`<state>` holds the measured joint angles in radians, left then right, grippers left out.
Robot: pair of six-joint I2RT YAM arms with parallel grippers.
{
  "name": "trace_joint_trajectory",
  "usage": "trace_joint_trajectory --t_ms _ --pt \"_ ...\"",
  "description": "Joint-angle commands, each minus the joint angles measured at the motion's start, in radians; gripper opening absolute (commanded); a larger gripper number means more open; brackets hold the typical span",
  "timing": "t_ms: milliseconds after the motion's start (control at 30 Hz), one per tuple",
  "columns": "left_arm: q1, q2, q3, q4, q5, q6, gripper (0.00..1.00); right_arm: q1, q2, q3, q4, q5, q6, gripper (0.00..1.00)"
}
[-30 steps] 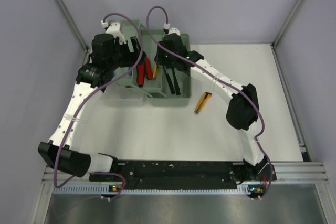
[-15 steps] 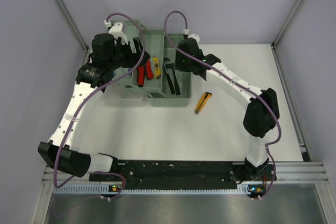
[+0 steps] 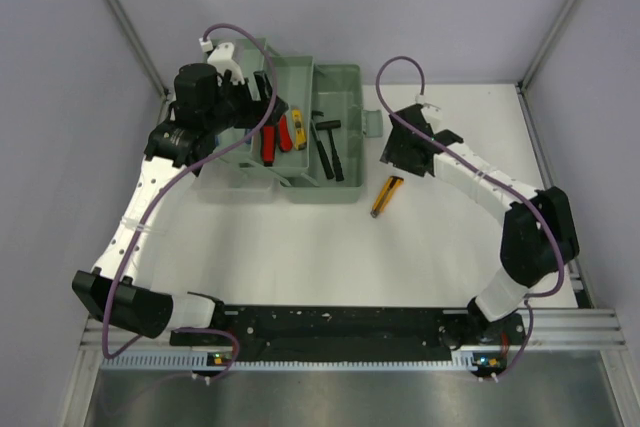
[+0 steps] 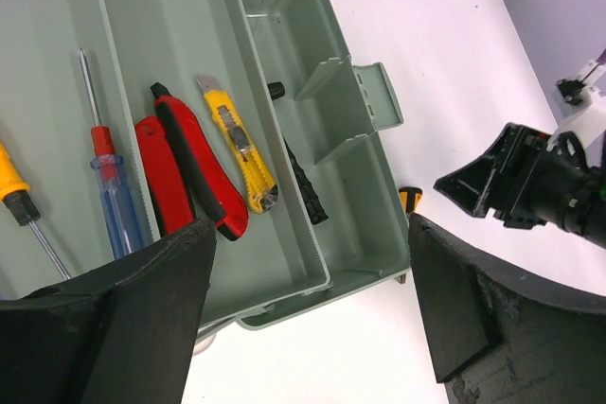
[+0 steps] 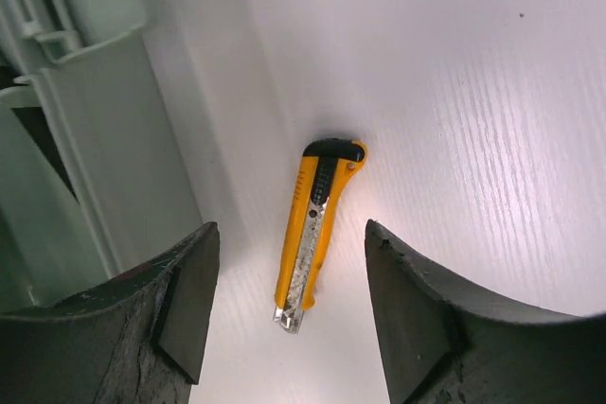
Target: Pack the tool kit
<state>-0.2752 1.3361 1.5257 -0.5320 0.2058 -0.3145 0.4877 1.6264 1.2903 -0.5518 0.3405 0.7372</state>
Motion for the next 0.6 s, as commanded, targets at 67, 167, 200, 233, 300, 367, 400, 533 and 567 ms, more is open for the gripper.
trace_joint_trajectory --t_ms 67,167,200,233,300,367,400,533,567 --pt "0.004 -0.009 0.021 0.033 -0.019 -0.006 0.86 -0.003 0.076 -0.022 -0.016 -0.008 0.093 0.61" --pt "0.004 -0.011 0.022 0.032 -0.022 -0.003 0.86 -0.003 0.127 -0.013 -0.016 -0.008 0.099 0.61" --pt "0.004 -0.011 0.024 0.032 -0.022 -0.001 0.86 -0.003 0.144 -0.006 -0.014 -0.018 0.099 0.61" --pt "0.004 -0.011 0.027 0.029 -0.022 0.000 0.86 -0.003 0.164 0.001 -0.016 -0.029 0.099 0.61" --pt "0.004 -0.012 0.030 0.027 -0.023 0.002 0.86 -0.001 0.196 0.009 -0.017 -0.038 0.102 0.61" --pt "0.004 -0.014 0.031 0.026 -0.026 0.003 0.86 -0.004 0.217 0.012 -0.019 -0.040 0.113 0.60" --pt "0.004 -0.012 0.033 0.026 -0.026 0.003 0.86 -0.003 0.227 0.015 -0.019 -0.034 0.117 0.60" --pt "0.004 -0.011 0.040 0.024 -0.025 0.003 0.86 -0.003 0.259 0.018 -0.022 0.009 0.126 0.54" --pt "0.004 -0.011 0.042 0.024 -0.023 0.003 0.86 -0.003 0.268 0.026 -0.023 0.014 0.120 0.54"
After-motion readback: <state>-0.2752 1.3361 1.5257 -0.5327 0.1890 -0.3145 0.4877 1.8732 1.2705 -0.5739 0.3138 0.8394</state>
